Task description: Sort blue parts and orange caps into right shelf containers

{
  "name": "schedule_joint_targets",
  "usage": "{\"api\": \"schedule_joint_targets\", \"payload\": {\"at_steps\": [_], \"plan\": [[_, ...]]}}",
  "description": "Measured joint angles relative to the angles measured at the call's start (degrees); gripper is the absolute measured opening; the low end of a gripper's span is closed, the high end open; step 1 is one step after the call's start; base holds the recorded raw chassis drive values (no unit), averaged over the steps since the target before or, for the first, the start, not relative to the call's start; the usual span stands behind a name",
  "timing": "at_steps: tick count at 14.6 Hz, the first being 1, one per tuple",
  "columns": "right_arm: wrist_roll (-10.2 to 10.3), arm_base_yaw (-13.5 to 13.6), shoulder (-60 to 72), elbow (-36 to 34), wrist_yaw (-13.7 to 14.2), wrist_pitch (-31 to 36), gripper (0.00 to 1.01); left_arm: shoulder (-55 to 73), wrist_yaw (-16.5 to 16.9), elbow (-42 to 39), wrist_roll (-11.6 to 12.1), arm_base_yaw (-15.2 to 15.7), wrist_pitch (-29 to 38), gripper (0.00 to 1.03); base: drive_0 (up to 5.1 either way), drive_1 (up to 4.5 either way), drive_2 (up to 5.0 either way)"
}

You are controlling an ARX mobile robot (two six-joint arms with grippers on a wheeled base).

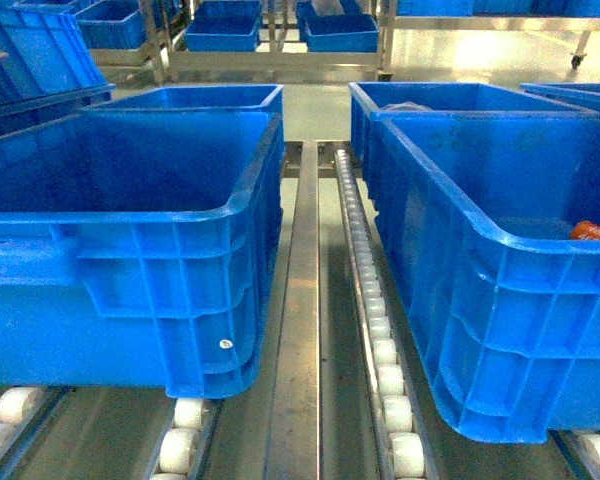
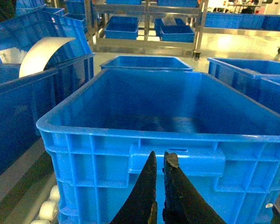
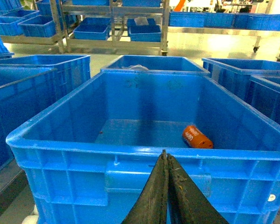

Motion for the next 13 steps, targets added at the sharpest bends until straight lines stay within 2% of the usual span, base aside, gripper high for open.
{"api": "schedule_joint_targets", "payload": {"at_steps": [7, 13], "plan": [[0.00, 0.00, -16.04, -0.04, 0.00, -15.28, 0.03, -17.53, 0.00, -0.04, 0.00, 0.00, -16.59, 0.02, 0.0, 0.00, 0.0], [0.00, 0.00, -23.91, -0.04, 0.00, -23.12, 0.03, -26.49, 0.00, -0.04, 0.00, 0.00, -25.29, 0.02, 0.0, 0.00, 0.0]]}}
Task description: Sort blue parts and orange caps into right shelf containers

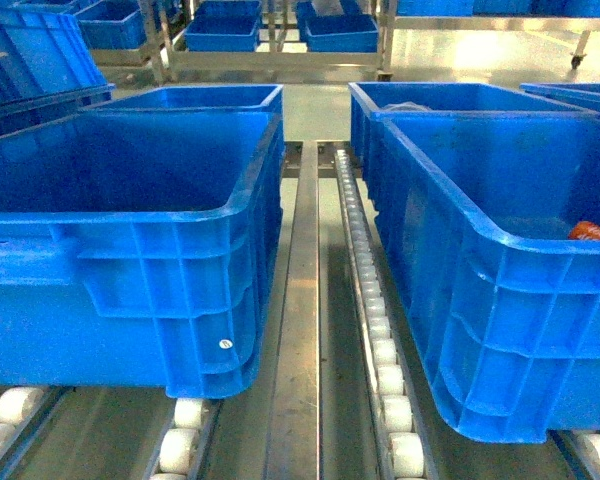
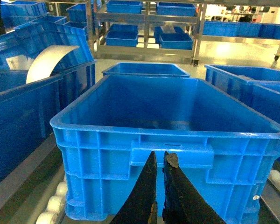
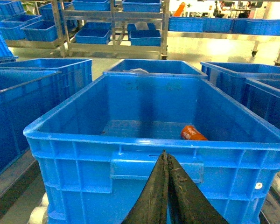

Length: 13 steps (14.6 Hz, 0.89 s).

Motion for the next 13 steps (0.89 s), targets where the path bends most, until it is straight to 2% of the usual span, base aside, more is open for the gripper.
{"api": "schedule_joint_targets", "payload": {"at_steps": [1, 2, 3, 4, 5, 7, 8, 9, 13], "plan": [[0.00, 0.00, -0.87, 0.00, 0.00, -0.92, 0.03, -1.11, 0.00, 0.00, 0.00, 0.00, -1.18, 0.02, 0.0, 0.00, 0.0], [0.00, 0.00, -5.88, 0.02, -0.17, -8.90, 0.03, -1.97, 0.00, 0.00, 0.00, 0.00, -2.05, 0.02, 0.0, 0.00, 0.0], [0.00, 0.00, -10.54, 0.02, -0.02, -10.60, 0.03, -4.28, -0.07, 0.15, 0.00, 0.00, -5.27, 0.02, 0.0, 0.00, 0.0], [0.02, 0.00, -10.43, 0.02, 0.04, -11.06, 0.03, -10.73, 0.00, 0.02, 0.02, 0.00, -13.03, 0.02, 0.0, 0.00, 0.0], [0.02, 0.00, -10.40, 0.02, 0.02, -11.21, 0.03, -11.45, -0.13, 0.42, 0.11, 0.00, -11.47, 0.02, 0.0, 0.00, 0.0], [0.02, 0.00, -10.40, 0.02, 0.02, -10.99, 0.03, -11.45, 0.02, 0.02, 0.26, 0.00, -12.55, 0.02, 0.0, 0.00, 0.0], [0.02, 0.00, -10.40, 0.02, 0.02, -11.02, 0.03, -11.45, 0.02, 0.02, 0.26, 0.00, -12.50, 0.06, 0.0, 0.00, 0.0], [0.02, 0.00, -10.40, 0.02, 0.00, -11.02, 0.11, -11.45, 0.02, 0.02, 0.26, 0.00, -12.48, 0.22, 0.0, 0.00, 0.0], [0.02, 0.00, -10.40, 0.02, 0.00, -11.02, 0.48, -11.45, 0.02, 0.02, 0.26, 0.00, -12.50, 0.58, 0.0, 0.00, 0.0]]}}
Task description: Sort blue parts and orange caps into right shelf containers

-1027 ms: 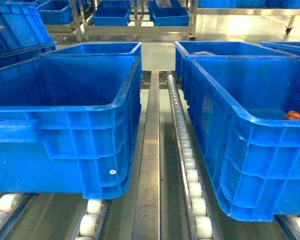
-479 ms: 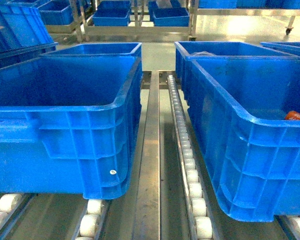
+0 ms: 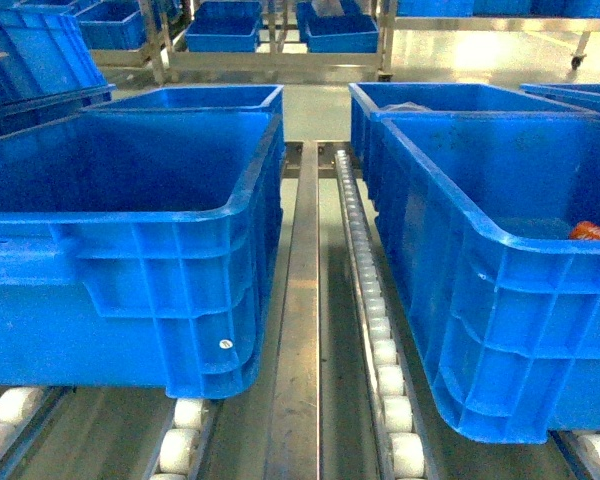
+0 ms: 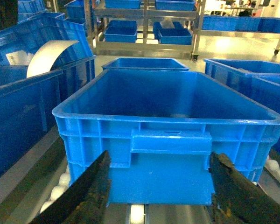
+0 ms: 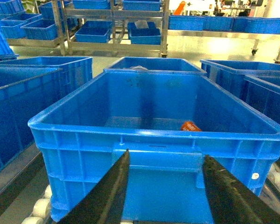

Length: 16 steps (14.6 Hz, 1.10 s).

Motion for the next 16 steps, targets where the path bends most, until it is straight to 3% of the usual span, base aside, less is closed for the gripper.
{"api": "schedule_joint_targets", "payload": {"at_steps": [4, 5, 6, 16], "plan": [[0.00, 0.00, 0.00, 0.00, 0.00, 0.00, 0.85, 0.00, 0.00, 0.00, 0.00, 0.00, 0.00, 0.95, 0.0, 0.00, 0.0], [-0.02, 0.00, 0.00, 0.00, 0.00, 0.00, 0.94, 0.00, 0.00, 0.00, 0.15, 0.00, 0.00, 1.00, 0.0, 0.00, 0.0], [0.00, 0.00, 0.00, 0.00, 0.00, 0.00, 1.00, 0.00, 0.00, 0.00, 0.15, 0.00, 0.02, 0.97, 0.0, 0.00, 0.0], [0.00, 0.00, 0.00, 0.00, 0.00, 0.00, 0.98, 0.00, 0.00, 0.00, 0.15, 0.00, 0.00, 0.98, 0.0, 0.00, 0.0]]}}
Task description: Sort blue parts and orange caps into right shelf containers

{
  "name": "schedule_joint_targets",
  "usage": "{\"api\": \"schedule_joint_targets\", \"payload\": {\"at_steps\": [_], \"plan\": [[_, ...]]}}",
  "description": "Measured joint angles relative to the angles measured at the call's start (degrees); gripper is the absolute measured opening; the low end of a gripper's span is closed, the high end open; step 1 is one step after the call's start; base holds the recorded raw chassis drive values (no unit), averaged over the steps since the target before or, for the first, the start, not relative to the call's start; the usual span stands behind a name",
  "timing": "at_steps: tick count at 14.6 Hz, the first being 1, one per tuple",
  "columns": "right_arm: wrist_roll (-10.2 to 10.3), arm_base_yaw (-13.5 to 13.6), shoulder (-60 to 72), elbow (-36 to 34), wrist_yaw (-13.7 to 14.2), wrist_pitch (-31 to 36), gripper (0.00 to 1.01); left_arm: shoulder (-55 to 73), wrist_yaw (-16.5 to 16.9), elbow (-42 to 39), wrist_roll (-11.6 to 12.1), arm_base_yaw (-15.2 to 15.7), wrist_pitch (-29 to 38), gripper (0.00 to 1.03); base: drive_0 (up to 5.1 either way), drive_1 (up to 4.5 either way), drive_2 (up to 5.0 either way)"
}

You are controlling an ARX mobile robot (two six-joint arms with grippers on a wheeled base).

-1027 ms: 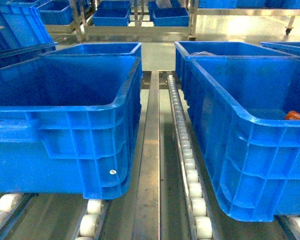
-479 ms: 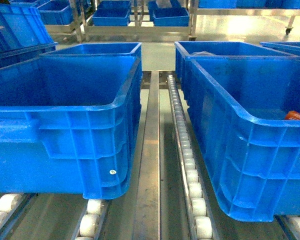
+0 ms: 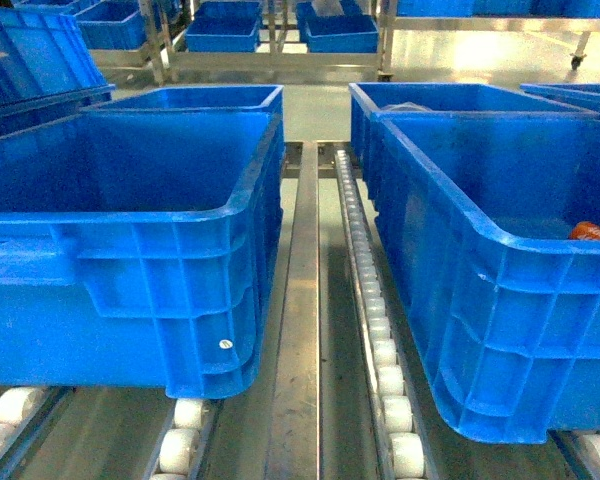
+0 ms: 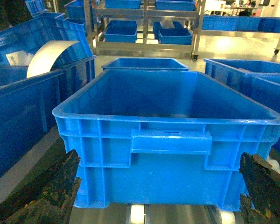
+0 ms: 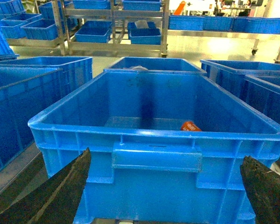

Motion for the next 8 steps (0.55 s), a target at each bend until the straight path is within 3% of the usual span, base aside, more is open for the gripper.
{"api": "schedule_joint_targets", "payload": {"at_steps": [8], "plan": [[0.00, 0.00, 0.00, 0.00, 0.02, 0.00, 0.98, 0.00, 0.00, 0.00, 0.00, 0.00, 0.02, 0.98, 0.0, 0.00, 0.0]]}}
